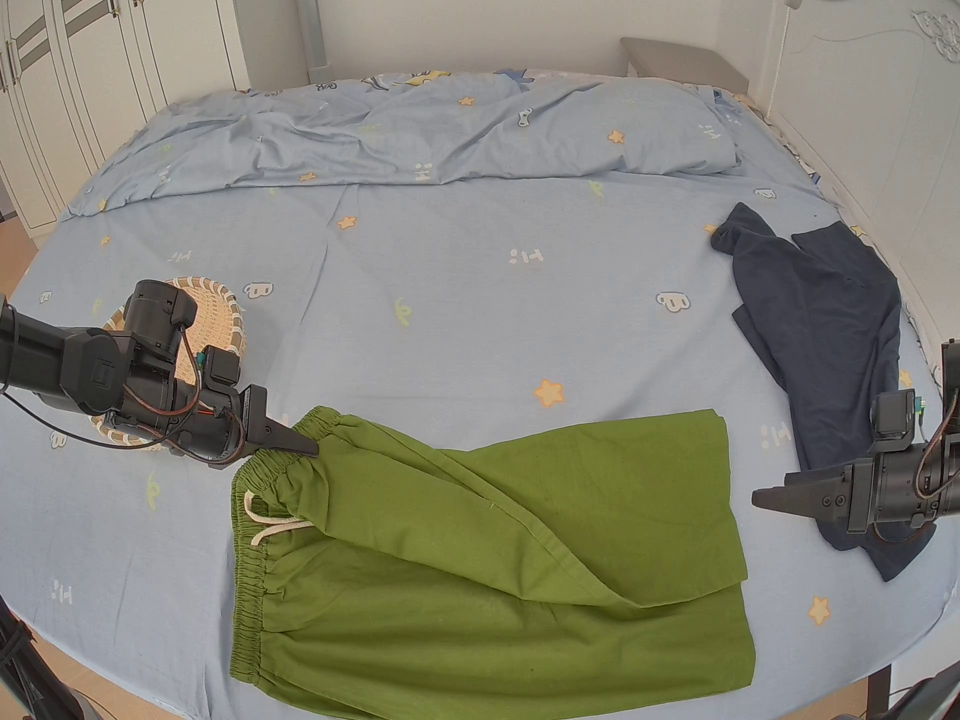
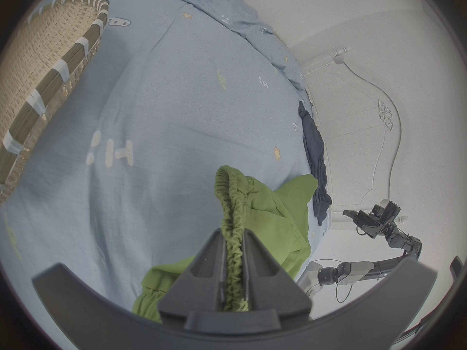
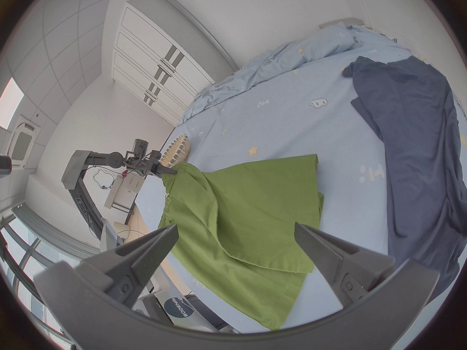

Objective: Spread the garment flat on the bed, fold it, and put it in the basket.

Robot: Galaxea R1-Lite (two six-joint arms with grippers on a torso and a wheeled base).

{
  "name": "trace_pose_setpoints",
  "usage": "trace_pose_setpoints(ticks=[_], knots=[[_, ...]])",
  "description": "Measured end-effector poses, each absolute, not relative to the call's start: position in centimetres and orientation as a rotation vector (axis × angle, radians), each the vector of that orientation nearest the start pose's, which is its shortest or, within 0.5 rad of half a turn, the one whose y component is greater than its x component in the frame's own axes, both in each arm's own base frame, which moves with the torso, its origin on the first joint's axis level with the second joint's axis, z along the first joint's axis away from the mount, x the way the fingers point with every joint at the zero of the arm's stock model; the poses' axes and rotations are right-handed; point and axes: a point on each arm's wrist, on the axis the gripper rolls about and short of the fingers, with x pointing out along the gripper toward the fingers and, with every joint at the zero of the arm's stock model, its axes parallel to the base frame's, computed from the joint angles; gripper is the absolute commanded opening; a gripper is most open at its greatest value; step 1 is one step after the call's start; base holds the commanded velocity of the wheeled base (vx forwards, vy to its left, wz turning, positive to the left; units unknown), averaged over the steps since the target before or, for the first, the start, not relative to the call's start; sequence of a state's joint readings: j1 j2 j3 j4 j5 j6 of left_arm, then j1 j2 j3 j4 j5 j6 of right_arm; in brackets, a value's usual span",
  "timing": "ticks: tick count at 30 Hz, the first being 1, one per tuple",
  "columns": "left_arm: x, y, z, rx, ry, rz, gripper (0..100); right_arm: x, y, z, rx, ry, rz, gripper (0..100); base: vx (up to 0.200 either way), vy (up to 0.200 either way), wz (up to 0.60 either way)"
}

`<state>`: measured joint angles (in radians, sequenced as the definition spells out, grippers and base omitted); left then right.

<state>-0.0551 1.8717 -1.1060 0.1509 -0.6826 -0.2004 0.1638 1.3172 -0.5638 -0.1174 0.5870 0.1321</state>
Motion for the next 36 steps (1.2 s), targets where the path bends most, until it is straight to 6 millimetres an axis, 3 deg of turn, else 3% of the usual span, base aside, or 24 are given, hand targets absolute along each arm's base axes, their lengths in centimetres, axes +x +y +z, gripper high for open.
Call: trace_pose_setpoints(ticks=[14, 23, 24, 36], knots=[[32.6, -3.0, 14.4, -0.481, 0.936, -0.588, 0, 21.0, 3.6, 12.2, 0.311, 0.892, 0.605, 100, 0.0, 0.0, 0.0], [32.8, -3.2, 13.6, -0.474, 0.932, -0.594, 0, 21.8, 3.5, 9.2, 0.332, 0.973, 0.585, 100, 0.0, 0.0, 0.0], [32.8, -3.3, 13.4, -0.474, 0.936, -0.595, 100, 21.8, 3.6, 9.0, 0.331, 0.975, 0.586, 100, 0.0, 0.0, 0.0], [33.9, -3.6, 11.8, -0.469, 0.932, -0.603, 100, 21.7, 3.8, 8.2, 0.336, 1.008, 0.589, 100, 0.0, 0.0, 0.0]])
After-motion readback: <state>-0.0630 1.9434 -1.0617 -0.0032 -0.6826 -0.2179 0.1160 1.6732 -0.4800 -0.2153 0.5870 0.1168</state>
